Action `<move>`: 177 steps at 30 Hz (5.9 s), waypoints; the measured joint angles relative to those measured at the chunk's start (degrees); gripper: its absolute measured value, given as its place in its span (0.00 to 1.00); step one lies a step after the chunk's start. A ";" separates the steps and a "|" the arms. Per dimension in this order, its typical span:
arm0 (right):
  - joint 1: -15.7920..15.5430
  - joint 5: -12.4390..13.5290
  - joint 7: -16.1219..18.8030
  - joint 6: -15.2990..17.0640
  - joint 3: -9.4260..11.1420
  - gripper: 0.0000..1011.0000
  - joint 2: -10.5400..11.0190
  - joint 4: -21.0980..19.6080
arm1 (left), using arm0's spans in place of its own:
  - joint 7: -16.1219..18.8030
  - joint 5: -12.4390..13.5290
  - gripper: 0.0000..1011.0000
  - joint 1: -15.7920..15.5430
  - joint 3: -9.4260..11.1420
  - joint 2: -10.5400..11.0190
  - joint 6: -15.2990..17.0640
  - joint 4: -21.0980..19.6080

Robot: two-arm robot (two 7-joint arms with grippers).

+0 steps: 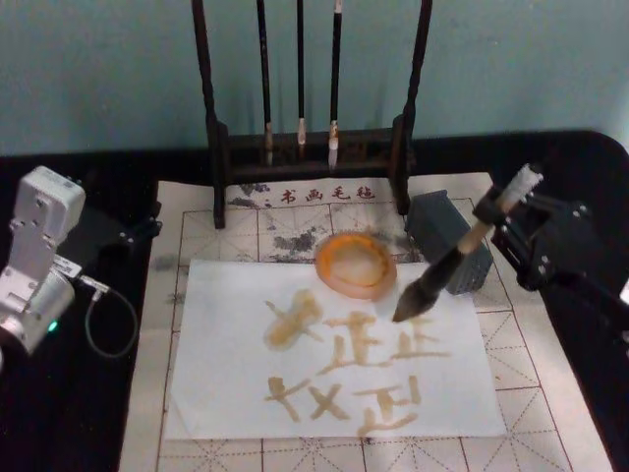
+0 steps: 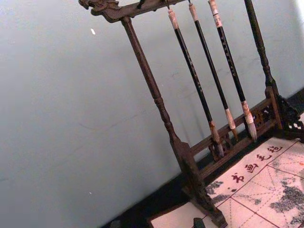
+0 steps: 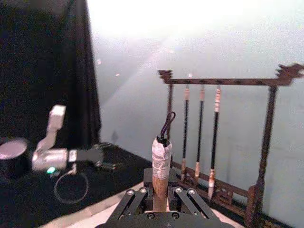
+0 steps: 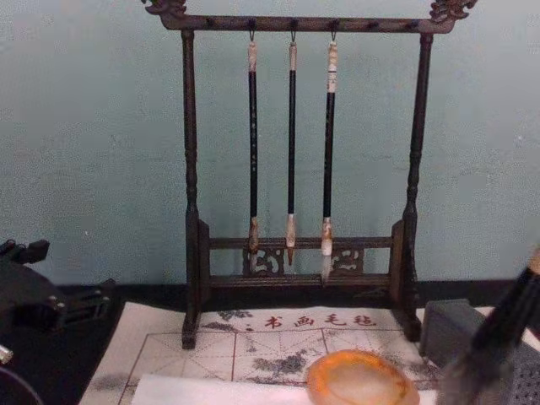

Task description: Pick up the brush from the inkstone, write on the paper, then place the brush back to its original position.

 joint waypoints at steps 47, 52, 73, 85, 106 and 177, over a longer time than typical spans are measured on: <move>21.16 27.20 -29.59 28.03 -4.09 0.18 -14.98 17.48 | 0.00 0.00 0.99 0.00 0.00 0.00 0.00 0.00; 21.72 29.55 -32.12 29.25 -3.92 0.18 -15.72 18.52 | 0.00 0.00 0.99 0.00 0.00 0.00 0.00 0.00; 22.54 33.26 -37.44 27.44 -5.21 0.18 -16.72 21.33 | 0.00 0.00 0.99 0.00 0.00 0.00 0.00 0.00; 23.15 34.69 -39.07 26.13 -6.55 0.18 -16.55 22.49 | 0.00 0.00 0.99 0.00 0.00 0.00 0.00 0.00; 24.62 37.13 -40.98 24.33 -9.20 0.18 -15.91 24.73 | 0.00 0.00 0.99 0.00 0.00 0.00 0.00 0.00; 24.88 38.14 -41.20 23.73 -10.53 0.99 -14.95 24.82 | 0.00 0.00 0.99 0.00 0.00 0.00 0.00 0.00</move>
